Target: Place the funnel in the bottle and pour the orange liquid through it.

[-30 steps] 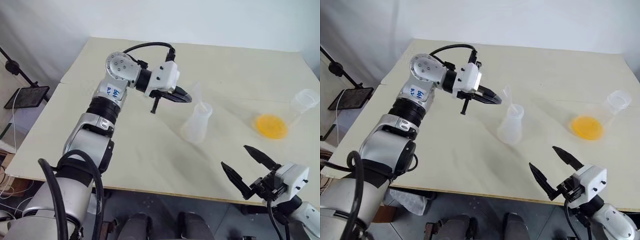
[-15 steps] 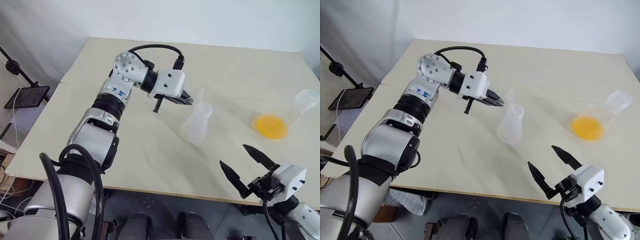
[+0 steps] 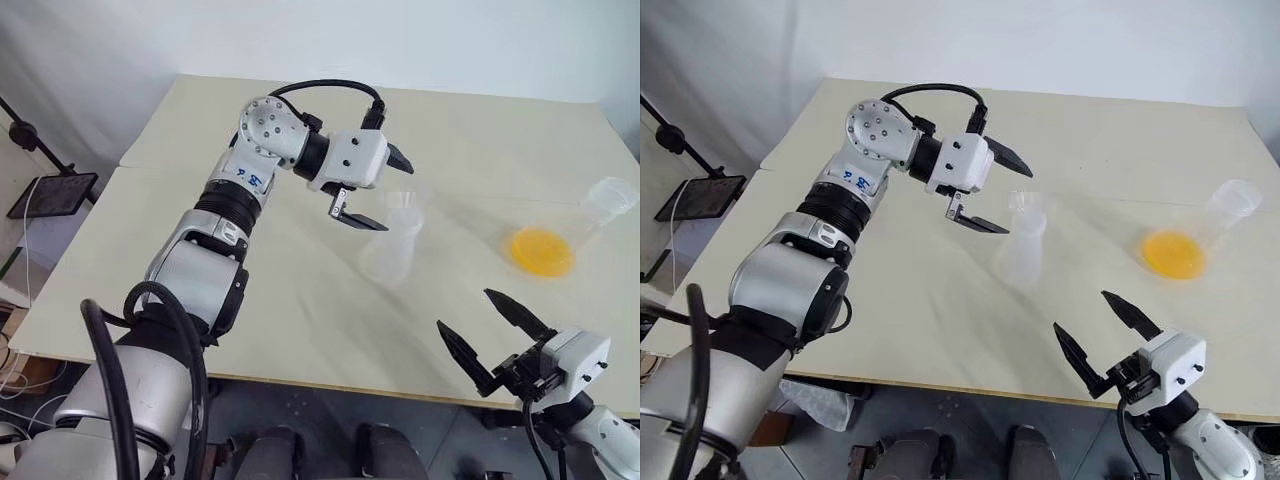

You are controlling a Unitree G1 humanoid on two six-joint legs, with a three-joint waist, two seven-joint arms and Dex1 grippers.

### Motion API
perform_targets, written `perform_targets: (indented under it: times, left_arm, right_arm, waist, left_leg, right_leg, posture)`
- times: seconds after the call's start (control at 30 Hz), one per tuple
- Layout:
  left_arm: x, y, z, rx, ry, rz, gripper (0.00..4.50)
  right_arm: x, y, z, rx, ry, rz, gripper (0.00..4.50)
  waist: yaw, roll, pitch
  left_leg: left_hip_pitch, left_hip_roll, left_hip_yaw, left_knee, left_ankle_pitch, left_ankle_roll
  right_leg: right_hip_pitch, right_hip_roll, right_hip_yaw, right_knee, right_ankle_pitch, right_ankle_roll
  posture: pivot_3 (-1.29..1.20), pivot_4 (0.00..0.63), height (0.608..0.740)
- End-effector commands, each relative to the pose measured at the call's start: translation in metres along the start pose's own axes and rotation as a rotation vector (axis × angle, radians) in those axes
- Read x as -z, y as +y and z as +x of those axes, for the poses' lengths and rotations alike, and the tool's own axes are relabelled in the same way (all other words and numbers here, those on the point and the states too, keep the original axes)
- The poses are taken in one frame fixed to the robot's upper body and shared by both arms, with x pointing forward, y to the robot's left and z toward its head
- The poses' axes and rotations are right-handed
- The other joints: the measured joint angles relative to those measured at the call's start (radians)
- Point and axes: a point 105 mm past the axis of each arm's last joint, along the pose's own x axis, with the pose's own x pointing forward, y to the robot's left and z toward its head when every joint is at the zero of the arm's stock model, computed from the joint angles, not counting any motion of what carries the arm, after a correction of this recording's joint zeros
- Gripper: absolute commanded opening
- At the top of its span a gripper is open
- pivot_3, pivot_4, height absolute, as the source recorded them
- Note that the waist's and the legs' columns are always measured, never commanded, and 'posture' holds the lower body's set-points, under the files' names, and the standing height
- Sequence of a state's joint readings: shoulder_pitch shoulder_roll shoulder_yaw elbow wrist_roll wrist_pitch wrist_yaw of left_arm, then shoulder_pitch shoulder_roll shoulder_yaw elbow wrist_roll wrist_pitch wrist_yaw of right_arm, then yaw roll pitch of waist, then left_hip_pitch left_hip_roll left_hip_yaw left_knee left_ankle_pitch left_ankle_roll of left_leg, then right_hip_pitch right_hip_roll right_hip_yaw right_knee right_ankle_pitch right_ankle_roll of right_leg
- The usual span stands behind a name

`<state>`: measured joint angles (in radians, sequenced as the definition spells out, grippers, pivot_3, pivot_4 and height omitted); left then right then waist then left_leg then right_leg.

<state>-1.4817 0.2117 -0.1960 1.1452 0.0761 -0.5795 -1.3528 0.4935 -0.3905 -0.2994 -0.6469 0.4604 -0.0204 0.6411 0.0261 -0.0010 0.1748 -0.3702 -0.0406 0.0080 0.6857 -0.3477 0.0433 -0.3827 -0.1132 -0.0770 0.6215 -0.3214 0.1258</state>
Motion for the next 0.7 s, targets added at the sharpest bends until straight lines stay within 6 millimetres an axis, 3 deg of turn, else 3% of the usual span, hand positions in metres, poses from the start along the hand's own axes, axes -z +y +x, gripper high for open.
perform_targets:
  times: [0.03, 0.17, 0.3, 0.5, 0.6, 0.7]
  left_arm:
    - [-0.019, 0.009, -0.001, -0.008, -0.056, 0.077, 4.44]
    - [-0.020, 0.011, -0.008, -0.045, -0.098, 0.061, 4.44]
    - [-0.012, 0.008, -0.038, -0.139, -0.201, -0.067, 4.44]
    - [0.022, -0.022, -0.086, -0.265, -0.272, -0.288, 4.44]
    - [0.050, -0.054, -0.117, -0.403, -0.226, -0.396, 4.44]
    - [0.058, -0.078, -0.132, -0.500, -0.219, -0.471, 4.44]
  right_arm:
    - [-0.006, 0.000, -0.001, 0.010, -0.028, -0.023, 4.50]
    - [-0.005, 0.000, -0.002, 0.018, -0.025, -0.022, 4.50]
    - [-0.009, -0.009, -0.010, 0.090, -0.031, -0.033, 4.50]
    - [-0.017, -0.029, -0.034, 0.252, -0.035, -0.051, 4.50]
    - [-0.018, -0.040, -0.051, 0.357, -0.018, -0.067, 4.50]
    - [-0.021, -0.051, -0.066, 0.451, -0.012, -0.099, 4.50]
  waist:
    - [0.001, 0.000, 0.000]
    - [0.000, 0.000, 0.000]
    - [-0.003, 0.000, 0.000]
    - [-0.009, 0.001, 0.000]
    - [-0.008, 0.001, 0.000]
    - [-0.012, 0.001, -0.001]
  left_leg:
    - [0.000, 0.000, 0.000, 0.000, 0.000, 0.000]
    - [0.000, 0.000, 0.000, 0.000, 0.000, 0.000]
    - [0.000, 0.000, 0.000, 0.000, 0.000, 0.000]
    - [0.001, 0.001, 0.000, 0.000, 0.000, -0.001]
    - [0.001, 0.001, -0.001, 0.000, 0.000, -0.001]
    - [0.002, 0.001, -0.002, 0.000, 0.000, -0.001]
  right_leg:
    - [0.000, 0.000, 0.000, 0.000, 0.000, 0.000]
    - [0.000, 0.000, 0.000, 0.000, 0.000, 0.000]
    - [0.000, 0.000, 0.000, 0.001, 0.000, 0.000]
    - [-0.001, 0.000, 0.001, 0.004, 0.000, 0.000]
    - [-0.001, 0.000, 0.002, 0.004, 0.000, 0.000]
    - [-0.001, -0.001, 0.008, 0.005, 0.000, 0.000]
  posture:
    - [0.00, 0.150, 0.740]
    - [0.00, 0.150, 0.740]
    - [0.00, 0.150, 0.740]
    - [0.00, 0.150, 0.740]
    - [0.00, 0.150, 0.740]
    - [0.00, 0.150, 0.740]
